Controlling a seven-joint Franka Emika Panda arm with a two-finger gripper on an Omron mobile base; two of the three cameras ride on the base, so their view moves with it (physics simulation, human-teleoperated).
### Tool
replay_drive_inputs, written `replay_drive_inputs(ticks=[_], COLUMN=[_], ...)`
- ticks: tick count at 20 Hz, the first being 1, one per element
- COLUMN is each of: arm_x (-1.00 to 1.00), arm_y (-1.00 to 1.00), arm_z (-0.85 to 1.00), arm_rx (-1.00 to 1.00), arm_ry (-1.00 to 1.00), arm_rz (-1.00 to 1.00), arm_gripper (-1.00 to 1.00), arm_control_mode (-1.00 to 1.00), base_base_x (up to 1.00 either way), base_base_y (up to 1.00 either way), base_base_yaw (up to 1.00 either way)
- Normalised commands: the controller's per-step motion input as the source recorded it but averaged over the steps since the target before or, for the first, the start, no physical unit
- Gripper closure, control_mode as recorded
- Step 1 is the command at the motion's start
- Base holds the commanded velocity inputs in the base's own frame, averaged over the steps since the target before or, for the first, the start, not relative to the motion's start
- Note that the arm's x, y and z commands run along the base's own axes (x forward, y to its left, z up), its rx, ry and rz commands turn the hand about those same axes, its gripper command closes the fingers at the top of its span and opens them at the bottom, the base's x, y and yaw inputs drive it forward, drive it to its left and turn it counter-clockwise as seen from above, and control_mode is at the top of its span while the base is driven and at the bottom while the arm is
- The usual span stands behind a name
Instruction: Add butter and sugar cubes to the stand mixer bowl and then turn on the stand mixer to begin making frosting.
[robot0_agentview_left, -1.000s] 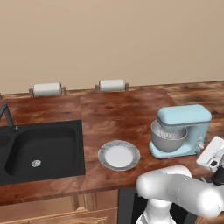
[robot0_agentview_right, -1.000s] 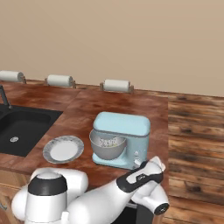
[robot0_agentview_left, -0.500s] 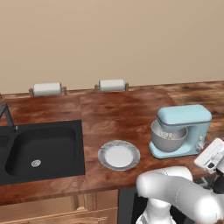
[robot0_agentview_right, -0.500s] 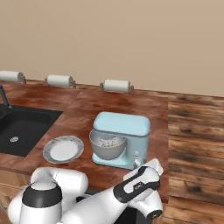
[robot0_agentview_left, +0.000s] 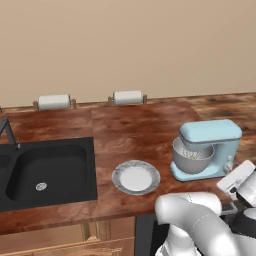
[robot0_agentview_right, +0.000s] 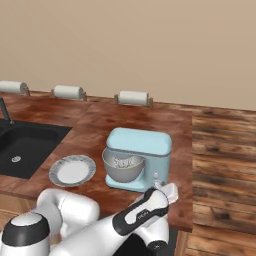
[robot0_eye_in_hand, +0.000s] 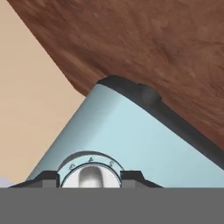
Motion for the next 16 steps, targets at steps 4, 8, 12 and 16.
replay_drive_inputs(ticks=[4, 8, 12, 16], arm_x=[0.06, 0.06, 0.01, 0.0], arm_y=[0.35, 0.15, 0.07, 0.03], arm_z=[0.1, 0.01, 0.0, 0.0], arm_rx=[0.0, 0.02, 0.07, 0.11], arm_ry=[0.05, 0.23, 0.23, 0.21], arm_rz=[-0.06, -0.02, -0.02, -0.04], arm_gripper=[1.0, 1.0, 1.0, 1.0], arm_control_mode=[-1.0, -1.0, -1.0, -1.0], base_base_x=[0.0, 0.0, 0.0, 0.0], base_base_y=[0.0, 0.0, 0.0, 0.0], base_base_yaw=[0.0, 0.0, 0.0, 0.0])
